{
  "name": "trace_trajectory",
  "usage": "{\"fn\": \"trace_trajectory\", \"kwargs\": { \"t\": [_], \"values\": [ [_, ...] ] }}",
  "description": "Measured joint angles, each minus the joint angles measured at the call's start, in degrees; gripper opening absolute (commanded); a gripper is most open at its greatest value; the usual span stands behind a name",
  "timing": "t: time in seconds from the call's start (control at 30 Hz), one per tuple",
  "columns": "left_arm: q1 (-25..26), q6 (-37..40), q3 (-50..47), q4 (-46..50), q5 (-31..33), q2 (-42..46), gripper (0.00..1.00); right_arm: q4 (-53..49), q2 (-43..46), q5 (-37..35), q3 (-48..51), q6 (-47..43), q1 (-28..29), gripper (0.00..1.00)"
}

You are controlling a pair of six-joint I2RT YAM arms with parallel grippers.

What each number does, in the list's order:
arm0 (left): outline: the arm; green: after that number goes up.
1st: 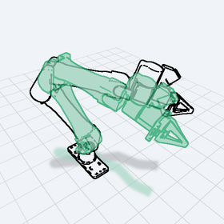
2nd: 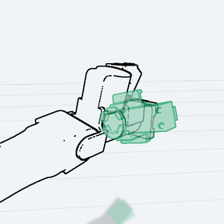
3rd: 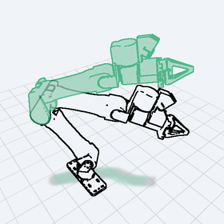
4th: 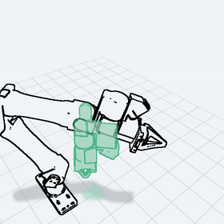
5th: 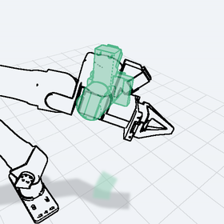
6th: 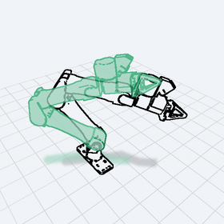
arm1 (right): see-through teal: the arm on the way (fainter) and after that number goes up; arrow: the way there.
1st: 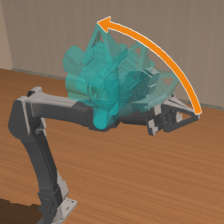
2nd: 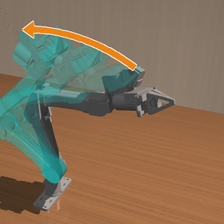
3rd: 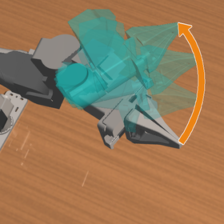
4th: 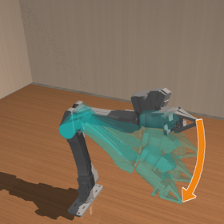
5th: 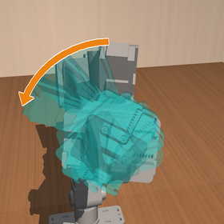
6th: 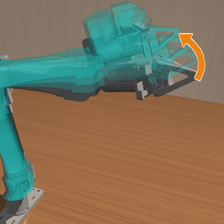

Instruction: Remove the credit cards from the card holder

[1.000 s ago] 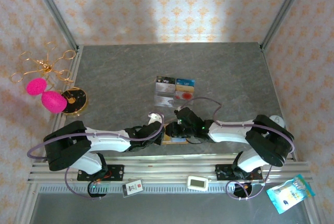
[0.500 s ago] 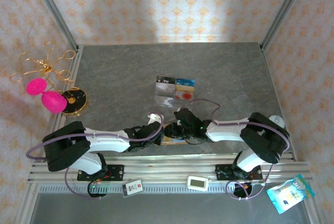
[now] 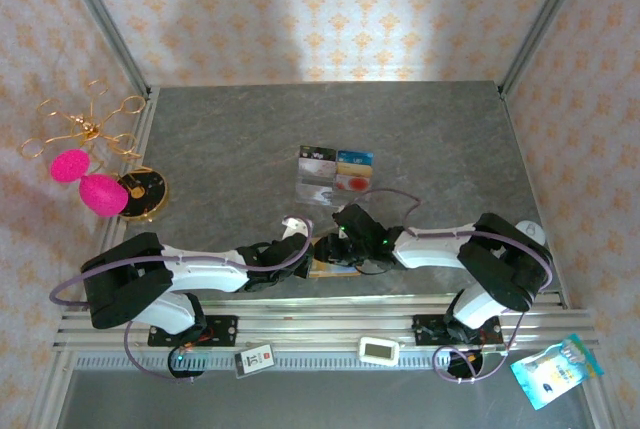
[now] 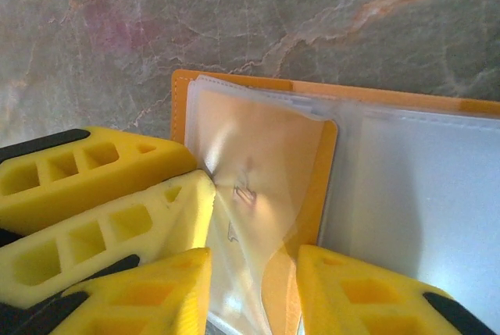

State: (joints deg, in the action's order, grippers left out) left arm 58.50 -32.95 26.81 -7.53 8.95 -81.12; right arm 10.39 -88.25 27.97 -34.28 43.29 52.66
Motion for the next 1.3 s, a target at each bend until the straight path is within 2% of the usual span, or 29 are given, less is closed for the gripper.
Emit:
{"fn": "trace_trajectory", "kwargs": {
  "t": [0.57, 0.8, 1.3],
  "values": [
    [0.0, -0.17, -1.16, -0.02, 0.09, 1.46, 0.17, -4.66, -0.9, 1.7, -2.99, 0.63, -0.33, 0.36],
    [0.02, -0.22, -1.6, -0.92, -1.03, 1.68, 0.17, -4.48, 7.21, -2.29, -3.15, 1.6, -0.22, 0.37],
    [0.02, -1.51, -2.45, -1.09, -1.44, 2.69, 0.17, -2.99, 2.91, -1.99, -1.79, 6.23, -0.22, 0.37]
  ]
}}
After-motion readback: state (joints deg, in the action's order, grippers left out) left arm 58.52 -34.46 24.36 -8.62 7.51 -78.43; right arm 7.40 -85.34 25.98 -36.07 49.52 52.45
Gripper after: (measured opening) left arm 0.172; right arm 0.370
